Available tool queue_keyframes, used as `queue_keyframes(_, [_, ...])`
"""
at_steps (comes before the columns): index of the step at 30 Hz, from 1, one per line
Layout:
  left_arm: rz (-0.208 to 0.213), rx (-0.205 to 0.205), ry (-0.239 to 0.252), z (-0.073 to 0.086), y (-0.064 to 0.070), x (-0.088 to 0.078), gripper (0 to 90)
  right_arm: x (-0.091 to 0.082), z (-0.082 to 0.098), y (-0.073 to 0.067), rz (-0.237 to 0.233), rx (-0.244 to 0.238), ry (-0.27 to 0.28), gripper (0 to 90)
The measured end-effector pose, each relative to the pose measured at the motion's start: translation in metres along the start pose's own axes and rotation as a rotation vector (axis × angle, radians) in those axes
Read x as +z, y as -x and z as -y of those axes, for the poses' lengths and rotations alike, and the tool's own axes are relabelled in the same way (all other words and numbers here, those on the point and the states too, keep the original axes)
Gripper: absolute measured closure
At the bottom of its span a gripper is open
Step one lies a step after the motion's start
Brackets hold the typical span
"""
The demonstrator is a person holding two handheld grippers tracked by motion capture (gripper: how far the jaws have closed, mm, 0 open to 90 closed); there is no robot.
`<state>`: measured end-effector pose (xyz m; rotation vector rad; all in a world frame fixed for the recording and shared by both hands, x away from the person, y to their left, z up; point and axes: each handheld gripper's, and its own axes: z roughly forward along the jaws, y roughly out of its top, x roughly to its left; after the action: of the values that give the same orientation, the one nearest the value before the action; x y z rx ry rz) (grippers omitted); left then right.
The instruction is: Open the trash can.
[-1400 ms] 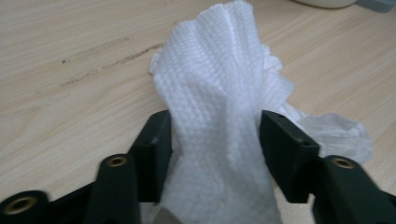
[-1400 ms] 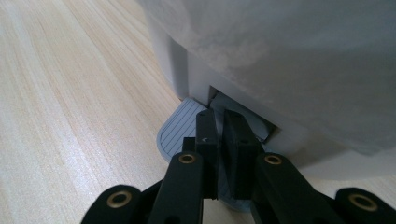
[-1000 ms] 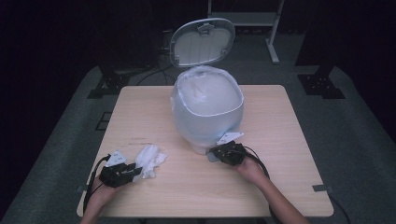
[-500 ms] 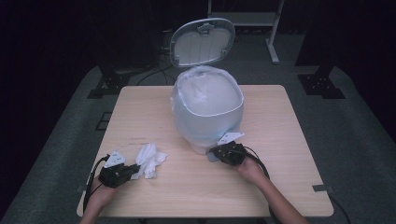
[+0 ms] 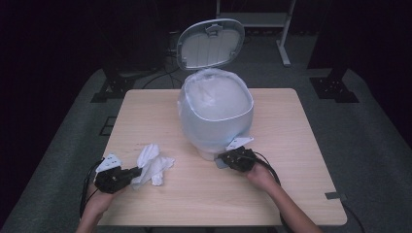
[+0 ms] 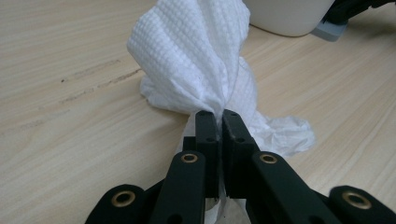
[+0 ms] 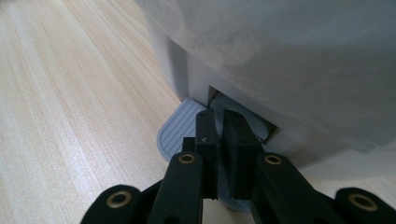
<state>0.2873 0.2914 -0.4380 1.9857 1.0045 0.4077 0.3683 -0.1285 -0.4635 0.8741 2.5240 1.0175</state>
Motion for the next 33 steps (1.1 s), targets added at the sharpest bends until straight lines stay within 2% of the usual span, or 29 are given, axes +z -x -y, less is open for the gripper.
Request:
queue_keyframes(3, [0.008,0.001,0.002,-0.004,0.001,-0.003,87.0,0.0,0.0,0.0,-0.001,0.0,-0.002,84.3])
queue_keyframes(16, [0.047,0.065,-0.015,-0.031,0.011,-0.023,87.0,0.0,0.0,0.0,-0.003,-0.003,-0.002,84.3])
queue_keyframes(30, [0.106,0.078,-0.017,-0.051,0.015,-0.031,86.9,0.0,0.0,0.002,-0.009,-0.004,0.002,84.3])
queue_keyframes(33, [0.106,0.08,-0.012,-0.053,0.016,-0.033,86.9,0.0,0.0,0.002,-0.008,-0.005,0.001,84.3])
